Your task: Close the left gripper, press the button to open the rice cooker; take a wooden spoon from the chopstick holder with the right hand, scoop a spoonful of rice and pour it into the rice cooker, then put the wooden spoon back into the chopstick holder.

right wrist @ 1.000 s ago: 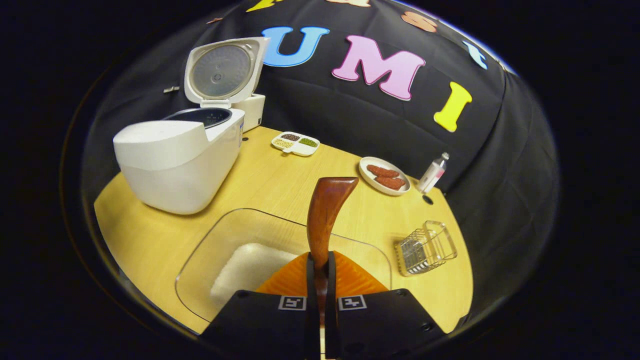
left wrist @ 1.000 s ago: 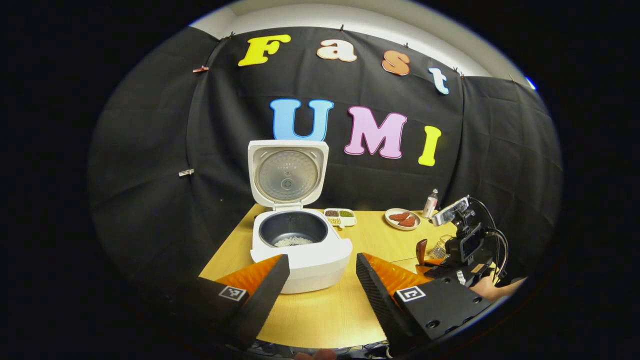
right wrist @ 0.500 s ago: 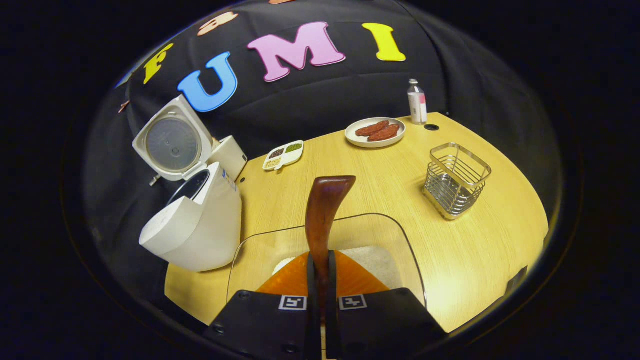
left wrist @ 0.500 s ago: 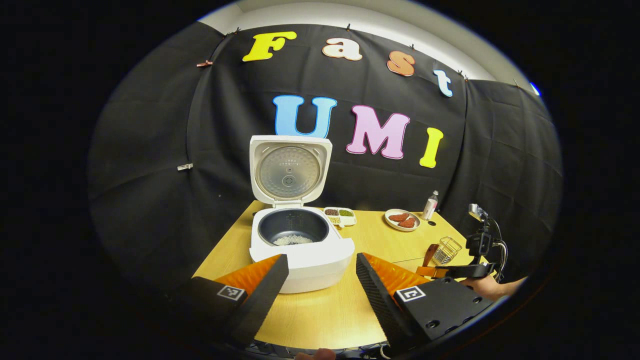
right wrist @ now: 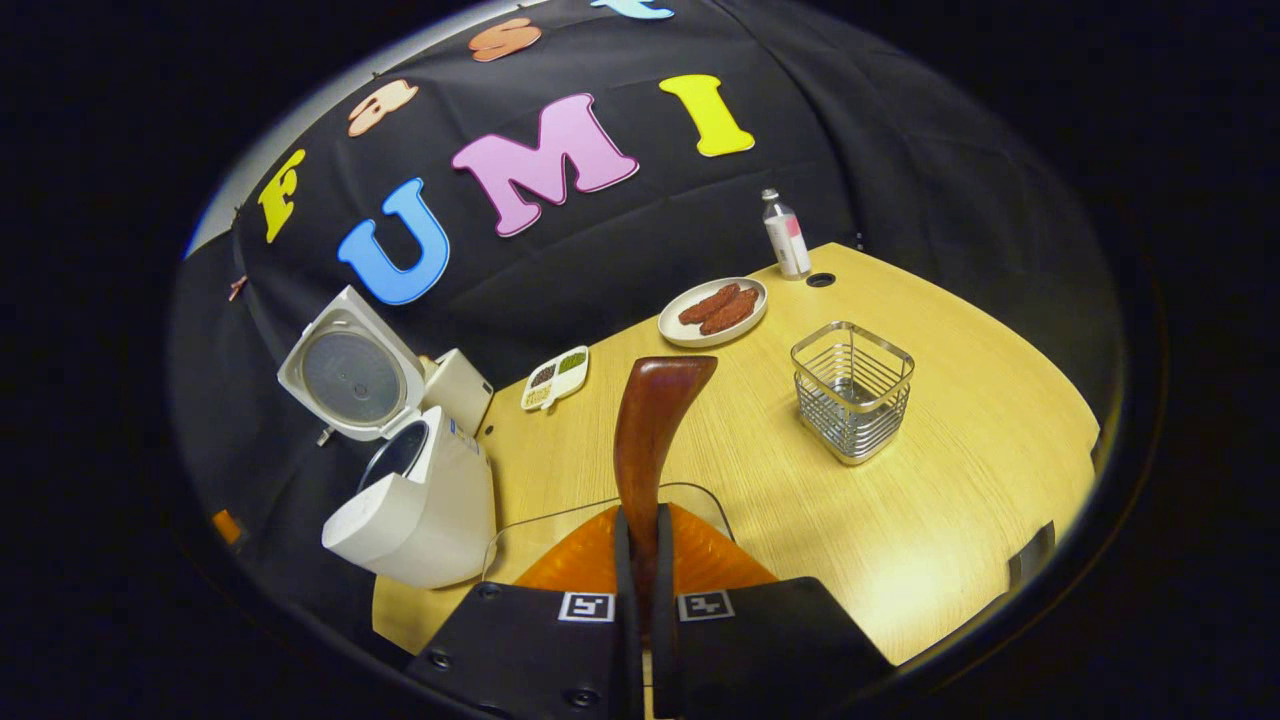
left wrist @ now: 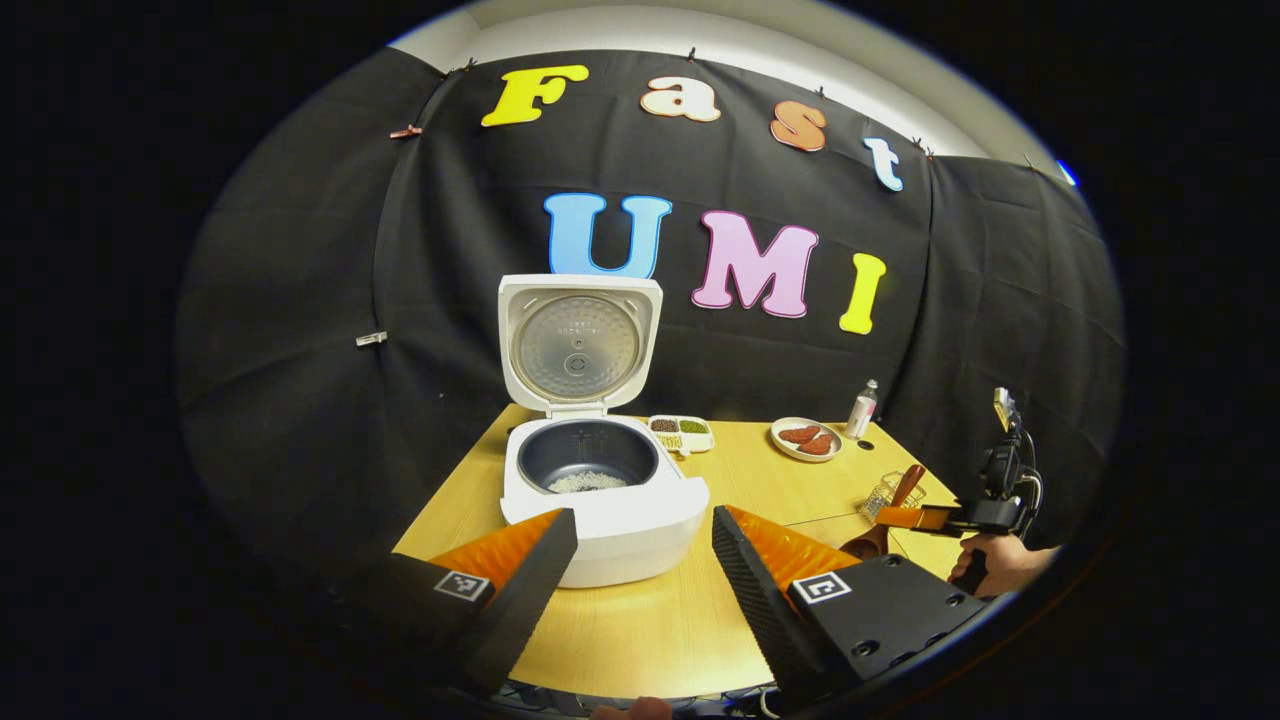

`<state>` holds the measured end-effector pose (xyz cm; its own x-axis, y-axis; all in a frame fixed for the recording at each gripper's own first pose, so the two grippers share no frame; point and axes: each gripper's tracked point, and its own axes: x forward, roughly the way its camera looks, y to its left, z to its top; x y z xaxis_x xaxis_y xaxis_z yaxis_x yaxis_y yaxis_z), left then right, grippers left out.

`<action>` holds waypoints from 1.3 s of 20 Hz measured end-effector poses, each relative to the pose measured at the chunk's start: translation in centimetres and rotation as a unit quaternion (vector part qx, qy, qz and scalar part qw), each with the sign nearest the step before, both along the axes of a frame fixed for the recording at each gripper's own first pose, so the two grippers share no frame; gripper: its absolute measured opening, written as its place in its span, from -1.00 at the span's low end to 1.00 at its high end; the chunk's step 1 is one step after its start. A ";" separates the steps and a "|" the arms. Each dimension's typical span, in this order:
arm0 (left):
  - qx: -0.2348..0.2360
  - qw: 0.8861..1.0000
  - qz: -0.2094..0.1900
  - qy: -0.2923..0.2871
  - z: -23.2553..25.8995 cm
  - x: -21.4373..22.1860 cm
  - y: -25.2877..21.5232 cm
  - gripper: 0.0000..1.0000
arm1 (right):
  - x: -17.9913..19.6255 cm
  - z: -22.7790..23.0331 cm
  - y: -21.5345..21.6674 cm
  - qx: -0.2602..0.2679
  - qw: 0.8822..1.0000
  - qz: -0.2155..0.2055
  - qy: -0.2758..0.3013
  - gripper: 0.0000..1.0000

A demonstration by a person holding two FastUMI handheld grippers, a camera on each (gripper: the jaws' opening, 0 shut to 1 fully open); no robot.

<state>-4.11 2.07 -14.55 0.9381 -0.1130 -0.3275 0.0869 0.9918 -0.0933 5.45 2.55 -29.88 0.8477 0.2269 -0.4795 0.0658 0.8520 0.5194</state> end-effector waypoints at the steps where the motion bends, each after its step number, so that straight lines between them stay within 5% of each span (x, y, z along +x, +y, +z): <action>1: 0.000 1.000 0.000 0.000 0.0 -0.1 -0.1 0.89 | 0.1 0.4 -0.2 0.016 1.000 -0.006 -0.001 -0.84; 13: -0.004 1.000 0.009 0.003 -0.1 -1.0 0.4 0.89 | -0.7 2.3 0.9 0.137 0.990 -0.018 0.018 -0.84; 20: -0.003 1.000 0.011 -0.005 0.0 -0.6 0.5 0.89 | 1.3 8.6 3.2 0.245 0.969 -0.033 -0.011 -0.83; 26: 0.003 1.000 0.003 -0.011 -0.2 -0.6 0.2 0.88 | 3.7 14.6 7.4 0.277 0.960 -0.016 -0.042 -0.83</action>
